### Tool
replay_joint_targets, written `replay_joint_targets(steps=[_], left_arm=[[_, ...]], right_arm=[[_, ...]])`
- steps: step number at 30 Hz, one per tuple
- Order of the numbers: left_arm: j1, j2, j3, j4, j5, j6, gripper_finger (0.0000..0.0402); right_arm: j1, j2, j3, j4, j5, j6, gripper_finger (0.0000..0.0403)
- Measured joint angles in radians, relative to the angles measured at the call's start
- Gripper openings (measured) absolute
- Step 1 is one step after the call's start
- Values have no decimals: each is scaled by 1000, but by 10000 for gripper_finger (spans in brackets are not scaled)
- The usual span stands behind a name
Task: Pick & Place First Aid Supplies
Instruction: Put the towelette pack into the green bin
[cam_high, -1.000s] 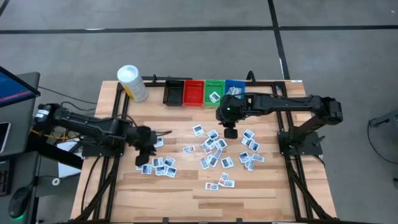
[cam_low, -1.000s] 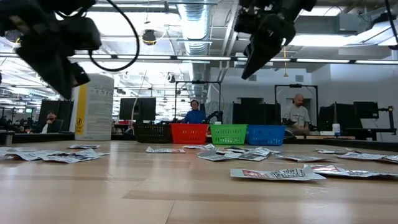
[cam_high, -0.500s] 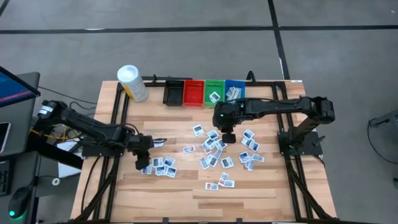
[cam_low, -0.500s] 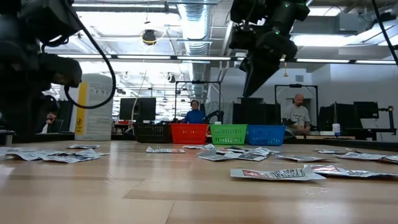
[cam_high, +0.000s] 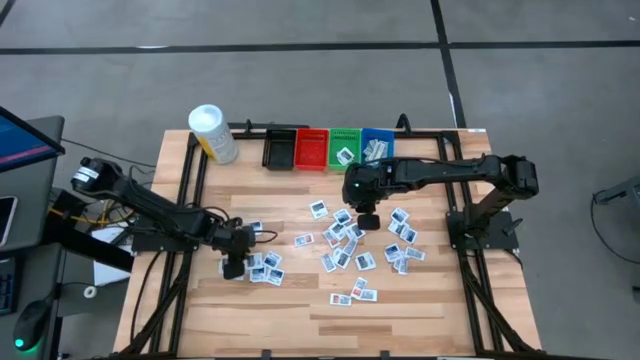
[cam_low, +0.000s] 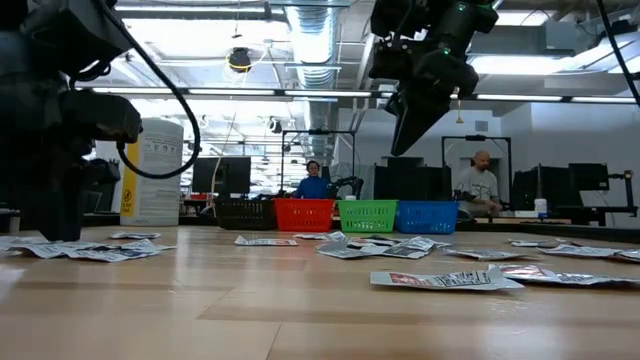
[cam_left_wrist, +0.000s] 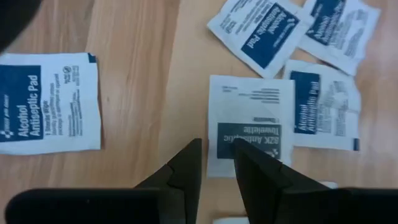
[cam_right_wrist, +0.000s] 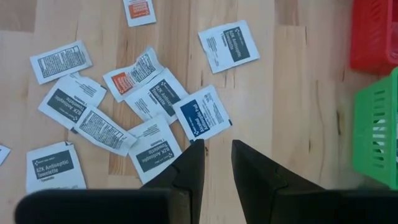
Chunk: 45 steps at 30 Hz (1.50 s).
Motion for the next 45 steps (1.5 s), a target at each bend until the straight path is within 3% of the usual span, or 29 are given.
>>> replay_joint_targets(steps=[14,25,29,35,45], left_arm=[[-12,66,-8,25,-46,7,92],[-8,71,-59,137,-219,-3,39],[-8,71,-59,136,-229,0,9],[-8,67,-62,150,-228,5,7],[52,-44,-68,159,-333,227,4]], right_arm=[[-24,0,0,6,3,-18,75],[-27,-1,0,22,3,-17,75],[-27,-1,0,35,3,-17,75],[-27,-1,0,36,3,-16,75],[-55,-1,0,179,3,-17,75]])
